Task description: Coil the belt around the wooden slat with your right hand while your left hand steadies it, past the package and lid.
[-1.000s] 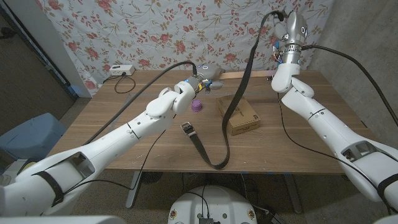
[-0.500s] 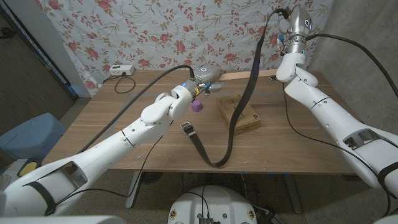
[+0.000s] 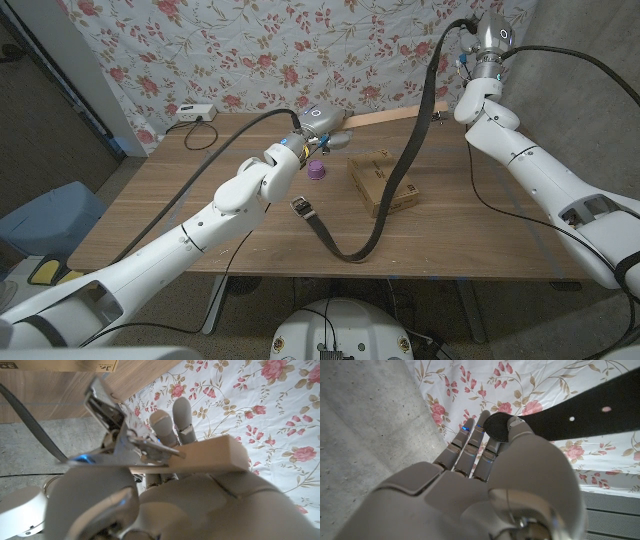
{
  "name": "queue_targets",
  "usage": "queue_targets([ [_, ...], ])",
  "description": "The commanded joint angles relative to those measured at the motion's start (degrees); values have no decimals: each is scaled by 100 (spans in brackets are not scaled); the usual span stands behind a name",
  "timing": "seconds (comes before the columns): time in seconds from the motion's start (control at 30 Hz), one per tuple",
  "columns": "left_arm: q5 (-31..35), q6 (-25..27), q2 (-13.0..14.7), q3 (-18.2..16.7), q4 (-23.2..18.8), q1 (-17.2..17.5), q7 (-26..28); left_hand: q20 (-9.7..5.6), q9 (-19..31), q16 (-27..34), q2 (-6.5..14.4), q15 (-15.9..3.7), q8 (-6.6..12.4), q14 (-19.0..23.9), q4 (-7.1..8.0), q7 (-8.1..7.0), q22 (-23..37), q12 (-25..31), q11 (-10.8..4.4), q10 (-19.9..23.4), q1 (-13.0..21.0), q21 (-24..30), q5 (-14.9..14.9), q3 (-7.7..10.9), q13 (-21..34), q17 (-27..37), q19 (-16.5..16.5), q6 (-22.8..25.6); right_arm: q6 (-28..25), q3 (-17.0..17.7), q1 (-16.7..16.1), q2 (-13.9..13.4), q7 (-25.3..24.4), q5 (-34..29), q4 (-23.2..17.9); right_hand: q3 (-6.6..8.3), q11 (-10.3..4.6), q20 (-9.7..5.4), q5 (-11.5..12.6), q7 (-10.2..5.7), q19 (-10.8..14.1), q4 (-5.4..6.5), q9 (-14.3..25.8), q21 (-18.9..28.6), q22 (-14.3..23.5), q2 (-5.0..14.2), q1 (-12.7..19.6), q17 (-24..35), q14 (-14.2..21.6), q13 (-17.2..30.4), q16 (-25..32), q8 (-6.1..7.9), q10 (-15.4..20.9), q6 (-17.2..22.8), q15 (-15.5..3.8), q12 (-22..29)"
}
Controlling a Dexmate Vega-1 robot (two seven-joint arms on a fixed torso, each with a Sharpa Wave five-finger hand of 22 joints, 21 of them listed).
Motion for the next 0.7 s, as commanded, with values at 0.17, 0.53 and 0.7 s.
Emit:
queue_targets([
  [0.17,-175,-71,0,-383,-397,445,576,-335,11,-6,232,7,47,0,356,22,20,44,-15,44,-174,37,46,315,34,23,-8,12,-353,-193,76,-166,713,499,296,-60,-94,-312,77,-412,-70,1,1004,49,18,-15,14,11,-89,8,-77,597,113,406,-919,-41],
  [0.53,-573,-911,-674,-420,440,578,2727,-353,-6,-15,239,6,51,-7,356,10,9,6,-34,55,-174,37,48,313,-28,17,0,-18,48,-243,-65,-223,979,820,88,-93,-47,-294,125,-375,-101,31,970,76,12,41,35,24,-95,-9,-127,577,143,417,-927,-82],
  [0.7,-838,-1049,-761,-443,567,563,2836,-357,-19,-32,245,7,61,11,357,18,12,12,-32,53,-175,38,47,308,-10,-6,1,-26,114,-195,-178,-250,916,867,-61,-99,-47,-290,135,-358,-107,37,960,85,9,62,46,30,-88,-6,-136,570,153,417,-934,-88],
])
